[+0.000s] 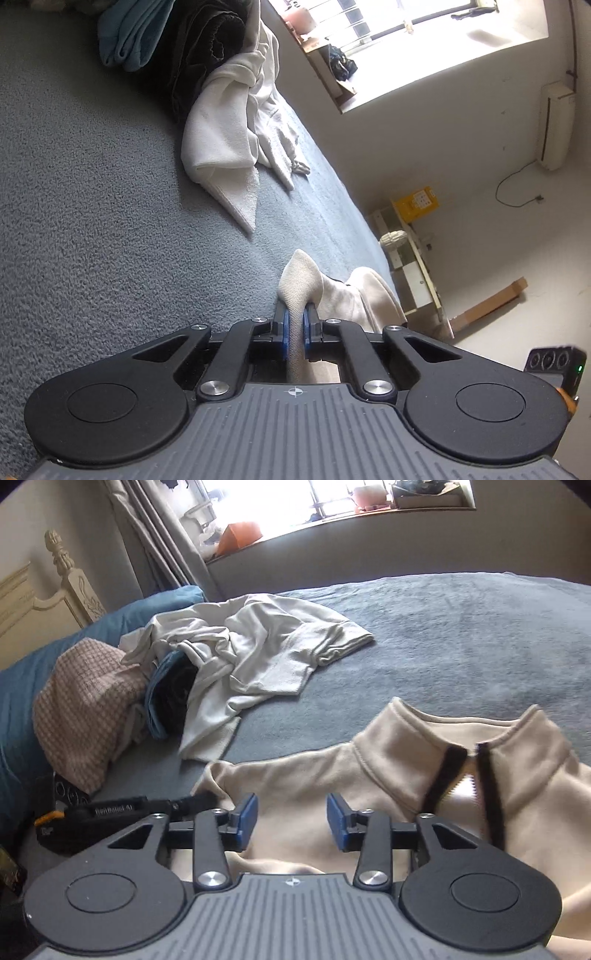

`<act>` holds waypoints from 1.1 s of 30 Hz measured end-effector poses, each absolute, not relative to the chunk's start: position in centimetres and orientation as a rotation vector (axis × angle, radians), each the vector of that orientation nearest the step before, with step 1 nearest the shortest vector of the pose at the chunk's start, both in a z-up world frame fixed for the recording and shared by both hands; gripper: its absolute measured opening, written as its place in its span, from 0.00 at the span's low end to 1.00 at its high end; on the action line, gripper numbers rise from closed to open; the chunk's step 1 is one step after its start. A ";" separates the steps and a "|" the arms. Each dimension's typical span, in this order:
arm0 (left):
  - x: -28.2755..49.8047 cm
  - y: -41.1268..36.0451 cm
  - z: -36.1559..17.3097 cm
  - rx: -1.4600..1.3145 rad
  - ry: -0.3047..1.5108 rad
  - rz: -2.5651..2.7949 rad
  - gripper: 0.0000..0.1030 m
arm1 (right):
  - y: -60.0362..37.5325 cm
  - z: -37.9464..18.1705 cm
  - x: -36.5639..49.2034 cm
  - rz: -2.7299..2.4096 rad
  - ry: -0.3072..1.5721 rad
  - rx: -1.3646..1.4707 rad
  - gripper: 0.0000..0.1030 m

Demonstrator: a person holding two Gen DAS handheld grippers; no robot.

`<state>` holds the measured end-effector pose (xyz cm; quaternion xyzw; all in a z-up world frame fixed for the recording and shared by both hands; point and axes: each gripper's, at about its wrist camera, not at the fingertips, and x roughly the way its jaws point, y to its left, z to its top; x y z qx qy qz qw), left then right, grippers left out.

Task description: Fold clothes

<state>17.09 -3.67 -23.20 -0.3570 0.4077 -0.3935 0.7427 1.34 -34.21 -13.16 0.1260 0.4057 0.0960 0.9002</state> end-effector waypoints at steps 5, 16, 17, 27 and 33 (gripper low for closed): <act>16.7 -3.0 -23.5 -0.789 0.875 -0.868 0.06 | -35.3 -14.7 -0.3 0.227 0.978 0.126 0.62; 16.1 -3.6 -23.5 -0.800 0.835 -0.831 0.06 | -32.8 -15.5 -1.7 0.160 1.005 -0.099 0.01; 16.1 -3.4 -23.6 -0.806 0.830 -0.822 0.06 | -32.9 -15.0 -2.2 0.142 0.983 -0.098 0.01; 15.8 -3.7 -23.1 -0.762 0.834 -0.775 0.09 | -35.4 -17.7 -2.9 0.005 0.976 0.083 0.07; 14.9 -0.9 -21.1 -0.751 0.824 -0.695 0.24 | -38.0 -16.1 -4.3 -0.032 0.922 0.270 0.31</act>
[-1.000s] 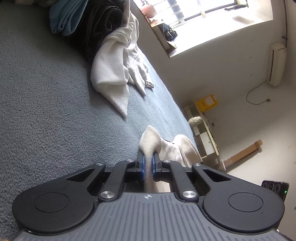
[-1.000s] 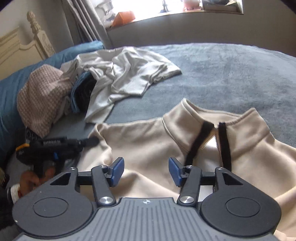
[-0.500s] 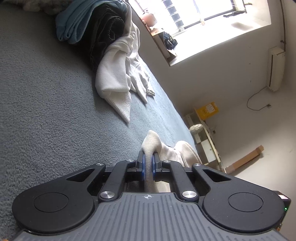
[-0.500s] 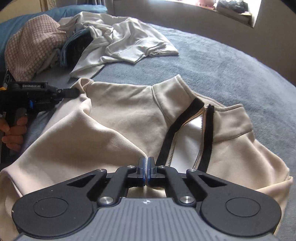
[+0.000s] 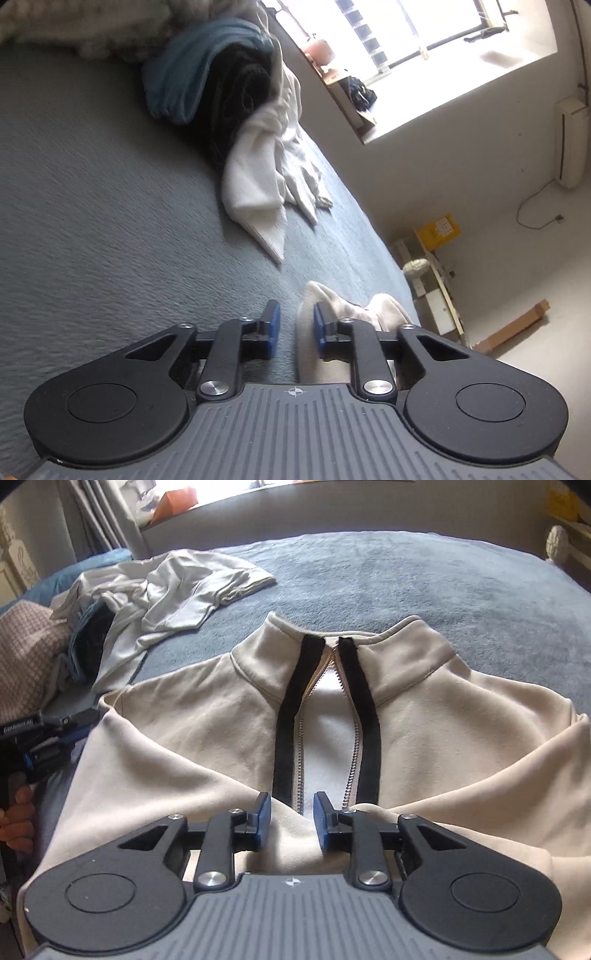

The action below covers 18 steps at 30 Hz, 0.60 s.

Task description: Fold clothes

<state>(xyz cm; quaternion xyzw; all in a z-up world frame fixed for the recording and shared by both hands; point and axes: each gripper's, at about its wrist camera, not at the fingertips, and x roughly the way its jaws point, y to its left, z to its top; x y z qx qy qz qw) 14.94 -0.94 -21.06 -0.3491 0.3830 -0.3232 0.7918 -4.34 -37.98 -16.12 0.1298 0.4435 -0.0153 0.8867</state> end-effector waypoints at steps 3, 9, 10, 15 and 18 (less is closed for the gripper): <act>13.5 0.5 -19.1 -0.685 0.817 -0.706 0.26 | -40.0 -14.3 -6.6 -0.059 0.840 0.381 0.41; 6.5 0.1 -14.5 -0.355 0.802 -0.905 0.34 | -47.0 -11.9 -14.3 -0.278 0.739 0.603 0.45; 5.2 -0.1 -14.1 -0.300 0.807 -0.940 0.34 | -48.4 -11.9 -15.7 -0.326 0.736 0.644 0.45; 0.1 -1.3 -13.8 -0.073 0.777 -0.995 0.34 | -52.7 -13.6 -20.8 -0.462 0.733 0.823 0.45; -1.1 -2.0 -14.3 -0.009 0.777 -0.985 0.34 | -53.4 -14.8 -21.3 -0.480 0.754 0.852 0.45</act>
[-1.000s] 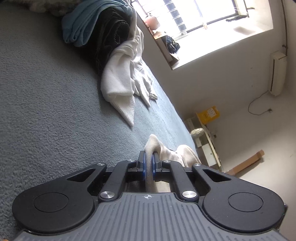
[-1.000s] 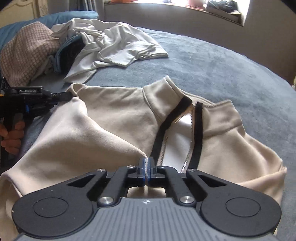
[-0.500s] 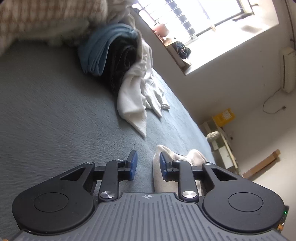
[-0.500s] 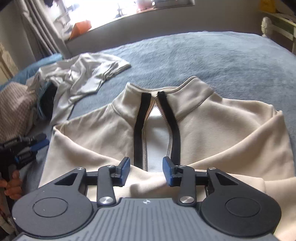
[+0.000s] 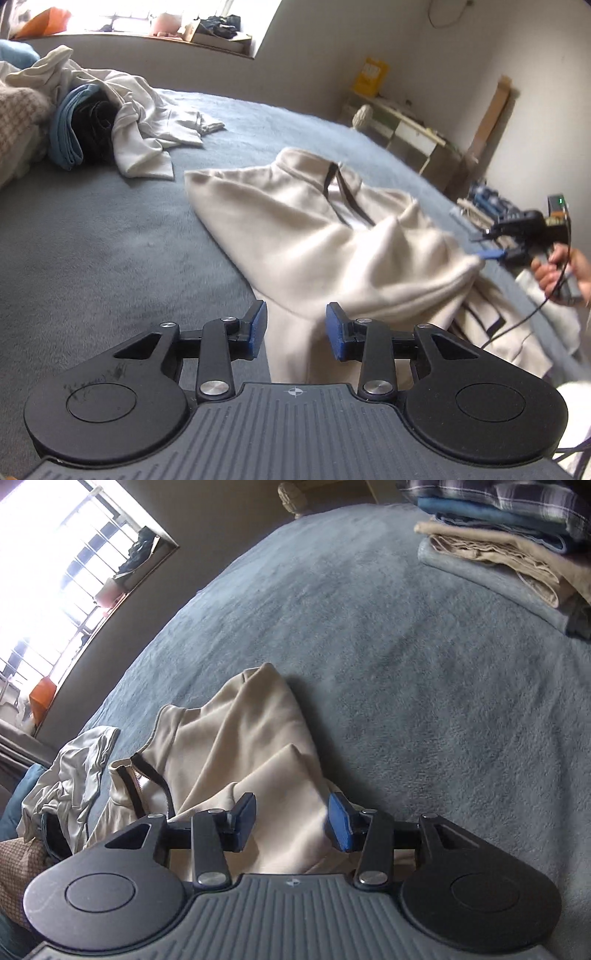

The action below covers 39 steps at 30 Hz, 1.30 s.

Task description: Fold clothes

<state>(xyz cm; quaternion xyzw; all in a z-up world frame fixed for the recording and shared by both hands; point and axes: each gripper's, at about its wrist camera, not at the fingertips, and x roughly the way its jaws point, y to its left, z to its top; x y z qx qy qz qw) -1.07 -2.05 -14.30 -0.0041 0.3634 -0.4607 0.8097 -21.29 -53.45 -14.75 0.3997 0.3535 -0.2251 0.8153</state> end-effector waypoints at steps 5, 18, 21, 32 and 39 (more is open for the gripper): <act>-2.4 -2.9 -14.6 0.084 0.750 -0.952 0.34 | -53.0 -15.7 -21.7 -0.554 0.816 0.857 0.45; -4.2 -4.2 -15.5 0.250 0.668 -0.879 0.19 | -50.0 -10.9 -19.1 -0.436 0.739 0.650 0.08; -4.8 -4.1 -15.4 0.293 0.651 -0.873 0.10 | -48.7 -6.3 -20.2 -0.349 0.566 0.560 0.08; -4.9 -3.7 -16.0 0.334 0.679 -0.888 0.10 | -52.3 -16.4 -24.4 -0.540 0.801 0.713 0.08; -4.5 -0.7 -14.1 0.263 0.733 -0.929 0.16 | -52.3 -13.2 -25.8 -0.668 0.770 0.547 0.26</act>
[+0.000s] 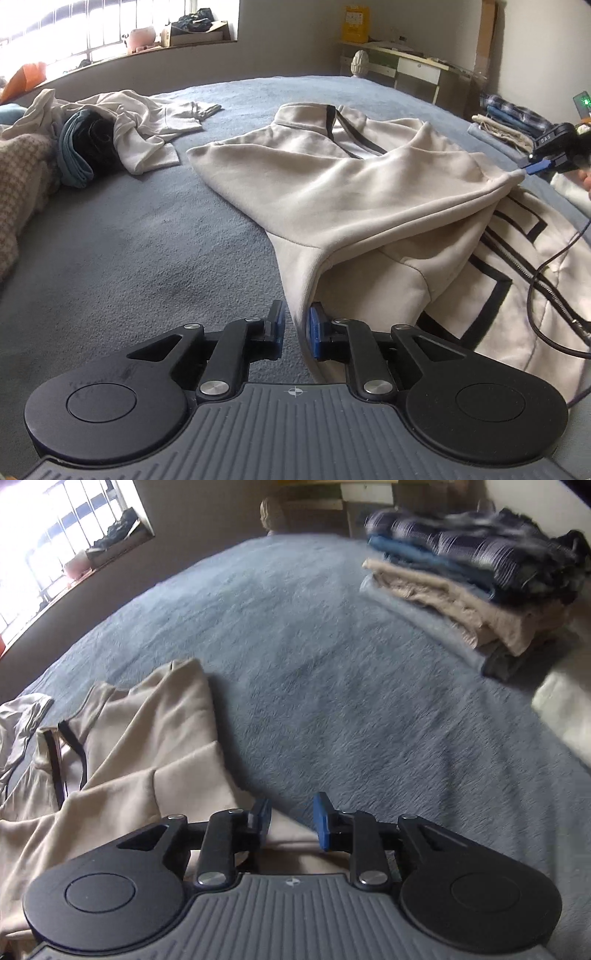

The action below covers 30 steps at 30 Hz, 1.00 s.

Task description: Fold clothes

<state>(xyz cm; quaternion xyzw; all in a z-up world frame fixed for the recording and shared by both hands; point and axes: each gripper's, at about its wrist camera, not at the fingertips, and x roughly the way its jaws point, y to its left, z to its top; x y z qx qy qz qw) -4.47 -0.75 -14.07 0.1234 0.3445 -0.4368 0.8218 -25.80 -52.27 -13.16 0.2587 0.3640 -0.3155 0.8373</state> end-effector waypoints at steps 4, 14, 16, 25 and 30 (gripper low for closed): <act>-3.7 0.1 -12.0 0.148 0.682 -0.922 0.17 | -49.4 -11.1 -24.6 -0.549 0.730 0.414 0.26; -3.5 -8.9 -16.0 0.221 0.738 -0.947 0.18 | -38.2 -12.4 -12.8 -0.063 0.768 0.262 0.25; -3.6 -8.5 -16.5 0.192 0.731 -0.939 0.18 | -38.0 -14.1 -11.4 -0.057 0.802 0.259 0.25; -3.1 -7.3 -17.0 0.128 0.731 -0.967 0.19 | -41.5 -15.6 -10.6 -0.113 0.785 0.430 0.23; -3.3 -7.1 -17.1 0.126 0.717 -0.978 0.19 | -42.7 -17.7 -9.2 -0.223 0.825 0.418 0.16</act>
